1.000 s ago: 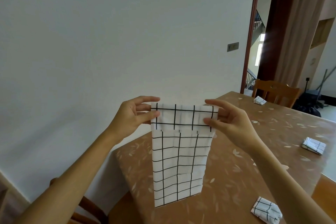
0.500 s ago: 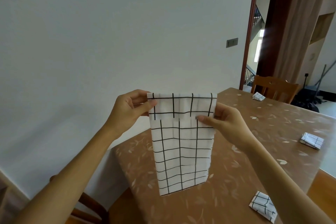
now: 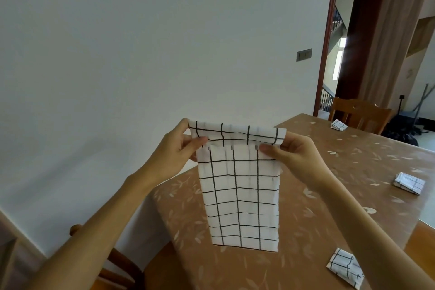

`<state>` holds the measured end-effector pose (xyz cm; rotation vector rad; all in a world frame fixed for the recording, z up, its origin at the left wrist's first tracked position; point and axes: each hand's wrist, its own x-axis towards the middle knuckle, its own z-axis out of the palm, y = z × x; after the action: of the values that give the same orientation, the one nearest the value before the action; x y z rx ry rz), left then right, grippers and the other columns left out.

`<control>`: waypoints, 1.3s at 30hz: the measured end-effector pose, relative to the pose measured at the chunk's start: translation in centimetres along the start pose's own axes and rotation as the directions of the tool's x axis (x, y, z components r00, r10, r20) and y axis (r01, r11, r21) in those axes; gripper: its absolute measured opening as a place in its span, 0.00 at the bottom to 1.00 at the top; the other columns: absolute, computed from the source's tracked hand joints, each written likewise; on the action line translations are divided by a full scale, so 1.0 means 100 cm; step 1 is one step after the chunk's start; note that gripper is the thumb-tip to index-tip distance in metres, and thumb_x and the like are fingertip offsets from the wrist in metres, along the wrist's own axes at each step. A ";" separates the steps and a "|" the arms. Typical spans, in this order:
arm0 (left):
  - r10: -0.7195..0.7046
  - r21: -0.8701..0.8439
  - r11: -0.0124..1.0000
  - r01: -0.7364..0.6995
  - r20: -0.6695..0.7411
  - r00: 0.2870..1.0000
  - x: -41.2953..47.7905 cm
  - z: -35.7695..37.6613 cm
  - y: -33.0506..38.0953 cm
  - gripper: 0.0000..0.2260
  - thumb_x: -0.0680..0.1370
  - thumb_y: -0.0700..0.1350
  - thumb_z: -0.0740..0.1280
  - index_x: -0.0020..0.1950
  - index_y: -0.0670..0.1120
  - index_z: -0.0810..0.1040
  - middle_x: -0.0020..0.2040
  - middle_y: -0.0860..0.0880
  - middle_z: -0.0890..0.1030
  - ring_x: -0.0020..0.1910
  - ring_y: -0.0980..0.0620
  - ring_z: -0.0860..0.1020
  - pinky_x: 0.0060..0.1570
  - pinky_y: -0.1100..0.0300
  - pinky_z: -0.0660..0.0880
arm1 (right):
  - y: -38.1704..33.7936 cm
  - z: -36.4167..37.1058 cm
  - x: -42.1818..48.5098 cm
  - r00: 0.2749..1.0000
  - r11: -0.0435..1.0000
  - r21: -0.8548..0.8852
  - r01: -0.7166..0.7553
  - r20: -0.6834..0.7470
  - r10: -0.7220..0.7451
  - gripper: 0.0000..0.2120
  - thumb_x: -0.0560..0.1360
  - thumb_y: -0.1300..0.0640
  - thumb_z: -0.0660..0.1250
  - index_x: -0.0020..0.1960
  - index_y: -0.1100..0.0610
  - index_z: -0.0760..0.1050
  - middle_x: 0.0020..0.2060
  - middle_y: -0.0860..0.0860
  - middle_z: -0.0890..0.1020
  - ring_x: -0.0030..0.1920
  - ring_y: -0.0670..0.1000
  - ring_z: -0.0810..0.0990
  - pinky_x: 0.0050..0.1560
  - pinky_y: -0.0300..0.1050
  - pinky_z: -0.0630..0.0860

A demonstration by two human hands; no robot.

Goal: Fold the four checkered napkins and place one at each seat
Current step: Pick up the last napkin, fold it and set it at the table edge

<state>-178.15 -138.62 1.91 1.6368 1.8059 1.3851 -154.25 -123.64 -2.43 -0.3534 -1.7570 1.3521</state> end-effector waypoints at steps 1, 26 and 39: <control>0.013 0.007 1.000 -0.013 -0.004 1.000 -0.001 -0.002 0.001 0.04 0.82 0.42 0.66 0.55 0.46 0.73 0.44 0.48 0.88 0.44 0.48 0.87 0.46 0.55 0.84 | 0.000 0.000 0.000 1.000 1.000 -0.018 0.015 0.002 -0.015 0.10 0.75 0.68 0.71 0.52 0.56 0.84 0.47 0.49 0.88 0.50 0.48 0.87 0.54 0.41 0.81; -0.127 -0.292 0.948 0.130 0.032 0.991 -0.010 -0.011 0.005 0.18 0.84 0.35 0.54 0.57 0.48 0.83 0.48 0.44 0.87 0.45 0.48 0.85 0.42 0.54 0.83 | 0.002 -0.010 0.002 0.984 0.908 -0.381 0.176 0.106 -0.146 0.33 0.71 0.80 0.56 0.43 0.47 0.87 0.45 0.51 0.88 0.47 0.64 0.85 0.53 0.63 0.80; -0.095 -0.285 0.956 0.075 -0.056 0.994 -0.017 0.000 -0.015 0.12 0.77 0.39 0.72 0.58 0.52 0.84 0.33 0.42 0.66 0.37 0.46 0.70 0.44 0.53 0.75 | 0.013 0.001 -0.019 0.983 0.965 0.184 -0.185 0.054 0.178 0.20 0.78 0.52 0.55 0.65 0.55 0.77 0.55 0.55 0.86 0.58 0.56 0.84 0.60 0.56 0.76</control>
<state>-178.48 -139.94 0.09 1.3652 1.6042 1.5933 -153.56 -124.48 -4.46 -0.3930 -1.6411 1.6521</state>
